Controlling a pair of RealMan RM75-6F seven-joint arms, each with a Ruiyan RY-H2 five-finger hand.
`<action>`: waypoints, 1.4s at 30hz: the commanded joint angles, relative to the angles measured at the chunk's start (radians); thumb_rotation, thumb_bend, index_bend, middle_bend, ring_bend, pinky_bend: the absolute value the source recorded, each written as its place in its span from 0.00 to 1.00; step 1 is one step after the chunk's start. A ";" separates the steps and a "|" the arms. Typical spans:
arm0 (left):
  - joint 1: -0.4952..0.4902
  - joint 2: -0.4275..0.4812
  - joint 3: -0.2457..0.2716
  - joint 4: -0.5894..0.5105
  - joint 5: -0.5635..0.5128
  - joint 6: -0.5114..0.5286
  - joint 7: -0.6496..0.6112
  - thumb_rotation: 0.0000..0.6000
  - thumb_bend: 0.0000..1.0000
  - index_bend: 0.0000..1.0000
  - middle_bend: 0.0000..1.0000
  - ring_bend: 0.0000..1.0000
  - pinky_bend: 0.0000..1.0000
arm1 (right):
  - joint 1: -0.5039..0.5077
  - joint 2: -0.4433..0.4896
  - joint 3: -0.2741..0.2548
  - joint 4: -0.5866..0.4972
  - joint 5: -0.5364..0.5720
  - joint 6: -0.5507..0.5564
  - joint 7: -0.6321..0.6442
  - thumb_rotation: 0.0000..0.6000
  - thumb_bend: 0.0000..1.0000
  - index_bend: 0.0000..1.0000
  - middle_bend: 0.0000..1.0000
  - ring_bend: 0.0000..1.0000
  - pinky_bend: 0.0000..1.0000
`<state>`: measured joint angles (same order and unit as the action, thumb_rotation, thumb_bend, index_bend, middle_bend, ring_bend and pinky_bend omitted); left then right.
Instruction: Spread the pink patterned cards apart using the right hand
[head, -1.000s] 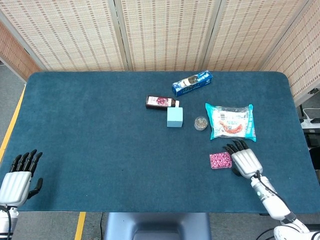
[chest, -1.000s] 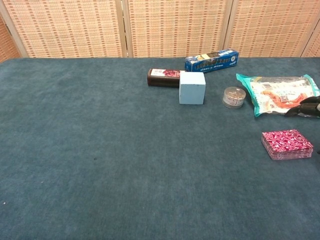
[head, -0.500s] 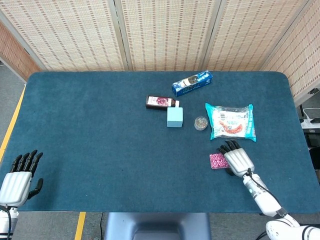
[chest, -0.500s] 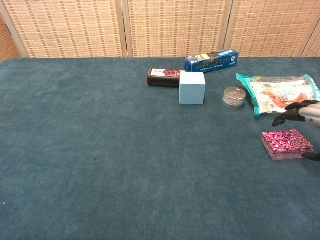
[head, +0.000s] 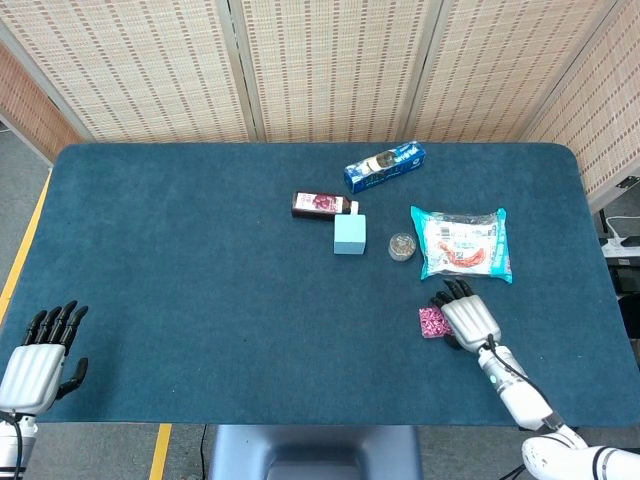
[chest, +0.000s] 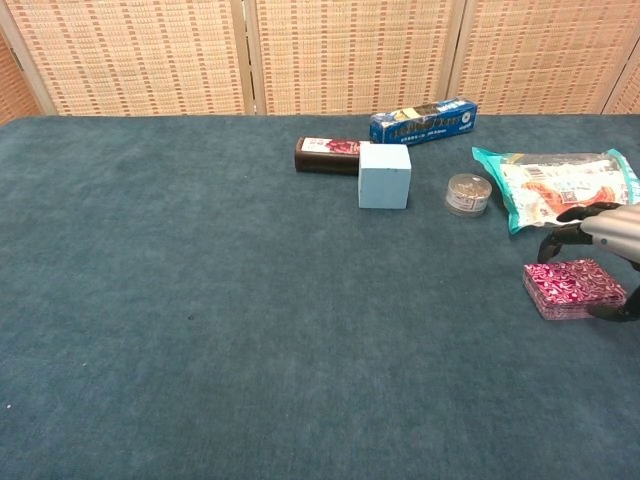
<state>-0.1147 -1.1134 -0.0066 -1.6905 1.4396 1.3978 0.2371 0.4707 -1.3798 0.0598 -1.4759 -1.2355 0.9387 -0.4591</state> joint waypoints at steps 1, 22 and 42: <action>0.000 0.000 -0.001 0.000 -0.002 0.000 0.001 1.00 0.45 0.00 0.00 0.00 0.06 | 0.002 -0.004 -0.002 0.001 0.005 0.005 -0.002 1.00 0.21 0.29 0.25 0.00 0.00; -0.001 0.002 0.002 -0.005 -0.002 -0.005 0.002 1.00 0.45 0.00 0.00 0.00 0.06 | 0.006 -0.035 -0.012 0.008 0.022 0.056 -0.029 1.00 0.21 0.41 0.37 0.11 0.00; 0.002 0.003 0.002 -0.012 -0.005 -0.001 0.008 1.00 0.45 0.00 0.00 0.00 0.06 | -0.007 -0.027 -0.008 -0.014 -0.014 0.134 -0.013 1.00 0.22 0.65 0.50 0.19 0.00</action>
<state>-0.1131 -1.1105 -0.0043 -1.7029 1.4344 1.3969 0.2451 0.4656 -1.4125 0.0500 -1.4828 -1.2441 1.0660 -0.4768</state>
